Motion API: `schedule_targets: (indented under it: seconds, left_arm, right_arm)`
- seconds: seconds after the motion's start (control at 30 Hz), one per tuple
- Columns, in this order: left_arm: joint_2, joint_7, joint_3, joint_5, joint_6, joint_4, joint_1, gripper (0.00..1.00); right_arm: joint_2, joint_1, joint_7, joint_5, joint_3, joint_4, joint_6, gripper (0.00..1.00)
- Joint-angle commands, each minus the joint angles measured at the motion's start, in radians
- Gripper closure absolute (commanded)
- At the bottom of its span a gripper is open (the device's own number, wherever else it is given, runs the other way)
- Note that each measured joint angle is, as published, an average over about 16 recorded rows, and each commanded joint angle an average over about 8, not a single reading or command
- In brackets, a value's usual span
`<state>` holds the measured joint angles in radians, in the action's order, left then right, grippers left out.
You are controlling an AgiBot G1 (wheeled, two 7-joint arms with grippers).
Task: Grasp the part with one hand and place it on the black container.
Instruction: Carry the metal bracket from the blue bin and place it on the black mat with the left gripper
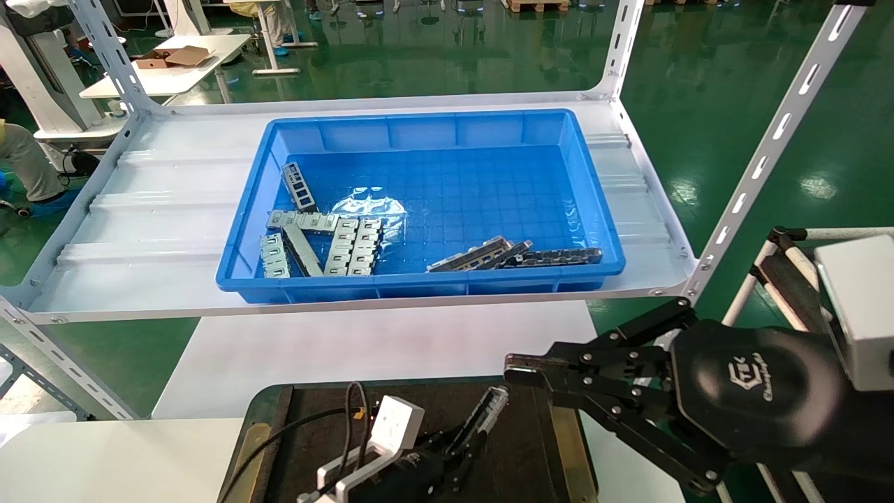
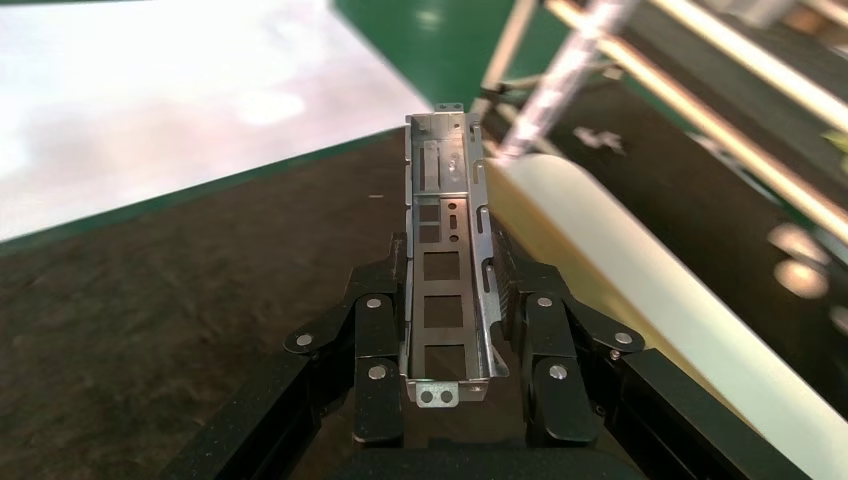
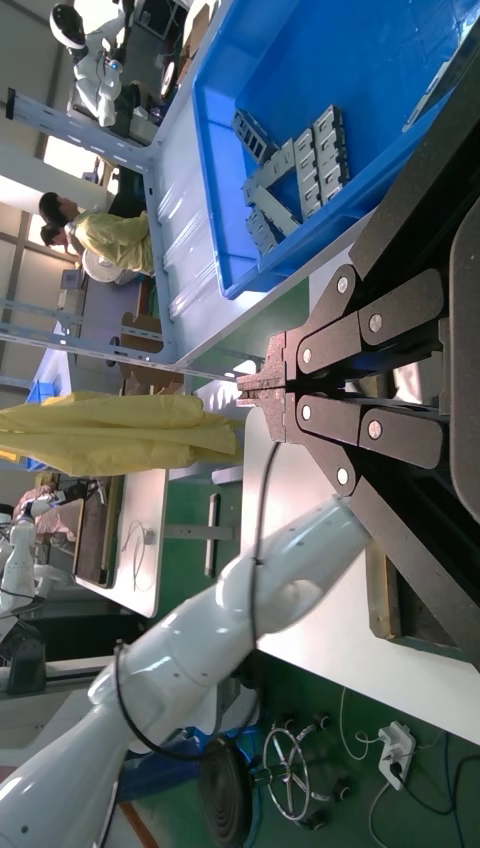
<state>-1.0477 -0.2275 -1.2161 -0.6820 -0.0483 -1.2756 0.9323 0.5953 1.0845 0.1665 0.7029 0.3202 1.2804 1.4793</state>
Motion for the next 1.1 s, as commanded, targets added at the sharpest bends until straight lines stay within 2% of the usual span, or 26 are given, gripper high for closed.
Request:
schedule_targets:
  seconds: [0.03,0.23,0.47,0.73,1.1]
  left_arm:
    - [-0.045,-0.007,-0.018,0.001,-0.088,0.016,-0.008,1.00]
    - [-0.176,0.004,-0.053,0.057,-0.279,0.098,0.006,1.00]
    - [-0.274,0.025,-0.074,0.128,-0.423,0.157,0.014,1.00]
    - [-0.304,0.035,-0.104,0.185,-0.503,0.155,0.019,1.00]
    - [-0.311,0.016,-0.152,0.220,-0.553,0.152,0.019,1.00]
  right_arm:
    - [0.000,0.000,0.000,0.000,0.000,0.000,0.000,1.00]
    - [0.000,0.000,0.000,0.000,0.000,0.000,0.000,1.00]
    - [0.000,0.000,0.000,0.000,0.000,0.000,0.000,1.00]
    - [0.000,0.000,0.000,-0.001,0.001,0.000,0.000,1.00]
    - [0.000,0.000,-0.001,-0.001,0.001,0.000,0.000,1.00]
